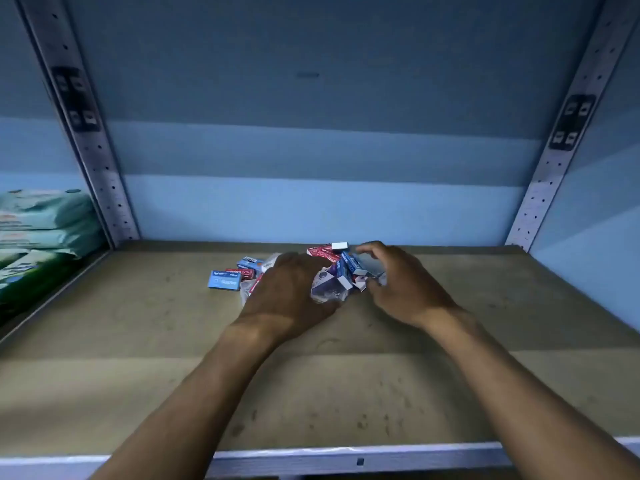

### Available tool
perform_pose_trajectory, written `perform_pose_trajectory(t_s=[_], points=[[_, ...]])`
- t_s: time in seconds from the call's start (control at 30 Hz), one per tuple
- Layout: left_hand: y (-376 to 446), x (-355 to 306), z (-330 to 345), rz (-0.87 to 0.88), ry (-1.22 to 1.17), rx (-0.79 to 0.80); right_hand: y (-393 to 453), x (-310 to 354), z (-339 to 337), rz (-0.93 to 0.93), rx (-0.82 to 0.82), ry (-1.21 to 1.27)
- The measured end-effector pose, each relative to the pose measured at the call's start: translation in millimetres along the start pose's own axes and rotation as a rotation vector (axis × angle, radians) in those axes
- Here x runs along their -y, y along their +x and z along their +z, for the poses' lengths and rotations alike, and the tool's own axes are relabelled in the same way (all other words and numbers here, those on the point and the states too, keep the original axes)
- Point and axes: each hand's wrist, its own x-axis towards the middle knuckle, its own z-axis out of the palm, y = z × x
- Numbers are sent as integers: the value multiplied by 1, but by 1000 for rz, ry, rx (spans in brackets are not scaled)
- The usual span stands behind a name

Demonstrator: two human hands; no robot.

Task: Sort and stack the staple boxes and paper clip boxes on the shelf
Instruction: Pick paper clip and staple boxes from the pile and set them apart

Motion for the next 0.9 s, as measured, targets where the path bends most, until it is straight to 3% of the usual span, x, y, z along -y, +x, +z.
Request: perform_pose_trajectory(t_s=[0.17,0.3,0.57,0.9], points=[[20,11,20,125,24,-43,9,-8,13,-32,-3,-90],[25,16,30,63,24,38,13,-16,18,-10,-47,-155],[24,4,33,-49,-7,8,14,-12,21,-12,-215,-103],[26,3,38,79,66,-30,-1,5,9,55,-217,-89]])
